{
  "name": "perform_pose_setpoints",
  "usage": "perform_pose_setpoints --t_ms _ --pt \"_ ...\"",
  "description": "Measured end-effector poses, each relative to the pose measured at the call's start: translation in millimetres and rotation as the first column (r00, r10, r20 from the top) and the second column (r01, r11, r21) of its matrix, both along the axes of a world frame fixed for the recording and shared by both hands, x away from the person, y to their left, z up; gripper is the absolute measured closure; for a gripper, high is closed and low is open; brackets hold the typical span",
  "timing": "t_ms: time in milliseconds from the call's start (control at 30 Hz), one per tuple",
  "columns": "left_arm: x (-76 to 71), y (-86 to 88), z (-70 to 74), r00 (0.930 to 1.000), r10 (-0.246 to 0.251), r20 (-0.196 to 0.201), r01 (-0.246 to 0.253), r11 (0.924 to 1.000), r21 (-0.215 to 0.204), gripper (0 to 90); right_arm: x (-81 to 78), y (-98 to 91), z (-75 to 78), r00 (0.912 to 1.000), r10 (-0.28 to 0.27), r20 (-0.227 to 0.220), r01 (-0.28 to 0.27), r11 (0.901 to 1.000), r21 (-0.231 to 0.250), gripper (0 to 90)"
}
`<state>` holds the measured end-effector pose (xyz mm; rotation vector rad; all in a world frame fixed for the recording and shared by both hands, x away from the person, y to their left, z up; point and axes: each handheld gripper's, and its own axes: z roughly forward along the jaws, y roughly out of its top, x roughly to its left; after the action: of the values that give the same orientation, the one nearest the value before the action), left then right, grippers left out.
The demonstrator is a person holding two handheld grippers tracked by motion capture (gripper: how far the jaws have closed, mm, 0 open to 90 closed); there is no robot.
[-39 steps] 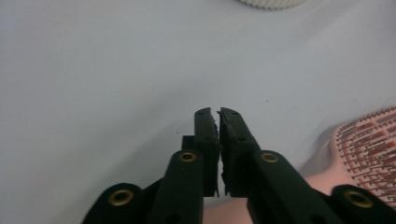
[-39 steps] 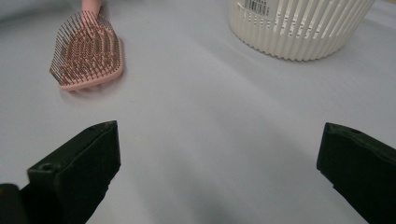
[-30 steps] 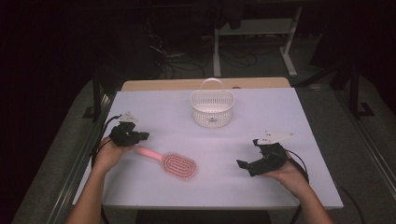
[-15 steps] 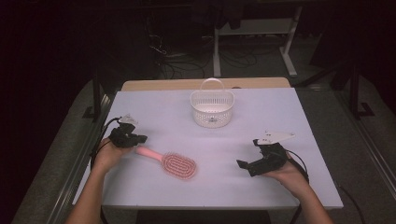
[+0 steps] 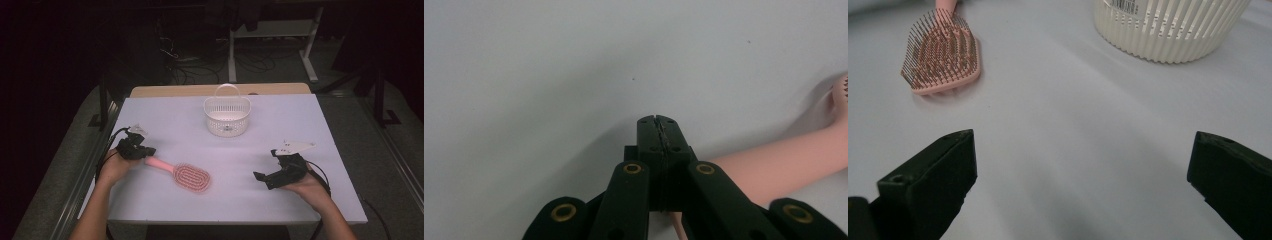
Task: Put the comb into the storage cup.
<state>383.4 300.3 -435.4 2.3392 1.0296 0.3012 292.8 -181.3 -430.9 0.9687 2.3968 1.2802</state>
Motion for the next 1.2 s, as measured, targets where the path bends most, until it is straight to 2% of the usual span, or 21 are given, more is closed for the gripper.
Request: perform_pose_setpoints --t_ms 567,933,1200 --pt "-6.7 3.4 -2.2 0.9999 -0.007 -0.016 0.007 1.0000 0.002 90.0 -1.0 0.9 -0.5 1.0000 0.003 0.001 -0.003 1.0000 -0.002 0.0" --pt "-18.9 8.6 -6.8 0.9991 -0.010 -0.040 0.011 0.9999 0.012 90.0 -0.6 1.2 -0.9 1.0000 0.005 -0.003 -0.005 1.0000 0.007 0.0" --pt "-30.1 9.7 -7.4 0.9989 -0.016 -0.044 0.017 0.9998 0.014 90.0 -1.1 0.6 -0.4 1.0000 0.000 -0.004 0.000 0.9999 0.011 0.0"
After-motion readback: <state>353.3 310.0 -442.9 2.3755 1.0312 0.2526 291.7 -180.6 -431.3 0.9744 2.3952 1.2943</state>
